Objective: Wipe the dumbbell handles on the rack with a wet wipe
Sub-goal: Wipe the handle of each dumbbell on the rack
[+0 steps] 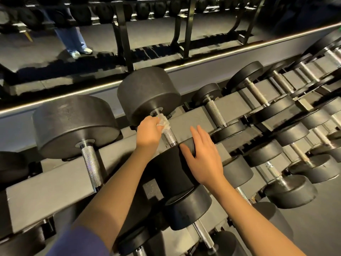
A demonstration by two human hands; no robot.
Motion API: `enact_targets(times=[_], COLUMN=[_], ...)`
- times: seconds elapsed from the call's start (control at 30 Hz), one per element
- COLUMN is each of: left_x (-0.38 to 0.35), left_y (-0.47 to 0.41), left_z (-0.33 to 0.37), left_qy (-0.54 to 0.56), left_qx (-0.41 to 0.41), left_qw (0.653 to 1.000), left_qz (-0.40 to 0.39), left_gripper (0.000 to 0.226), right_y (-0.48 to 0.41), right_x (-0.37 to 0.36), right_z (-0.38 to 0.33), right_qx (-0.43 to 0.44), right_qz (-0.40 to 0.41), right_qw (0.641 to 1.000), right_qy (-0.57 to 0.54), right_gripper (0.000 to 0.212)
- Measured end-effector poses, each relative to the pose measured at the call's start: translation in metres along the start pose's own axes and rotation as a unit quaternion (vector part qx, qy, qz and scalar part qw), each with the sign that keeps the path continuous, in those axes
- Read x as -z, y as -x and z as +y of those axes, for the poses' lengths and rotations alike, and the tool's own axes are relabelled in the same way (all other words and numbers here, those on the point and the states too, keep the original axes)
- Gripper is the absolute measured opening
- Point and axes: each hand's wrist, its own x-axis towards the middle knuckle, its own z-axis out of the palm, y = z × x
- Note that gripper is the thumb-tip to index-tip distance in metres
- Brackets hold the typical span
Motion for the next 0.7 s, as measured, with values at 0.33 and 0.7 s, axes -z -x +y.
enact_targets(times=[0.33,0.7], left_x=[0.024,0.017], left_y=[-0.013,-0.006], left_z=[0.006,0.009], left_qy=[-0.045,-0.151], left_qx=[-0.01,-0.096], left_qw=[0.999,0.983], left_qz=[-0.012,-0.035], left_gripper=[0.032,0.02], right_y=[-0.032,-0.043], right_x=[-0.003,-0.006], right_z=[-0.006,-0.004], right_qx=[-0.049,-0.039], right_qz=[-0.029,0.009], right_qw=[0.998,0.997], right_qy=[-0.034,-0.061], right_gripper=[0.065,0.056])
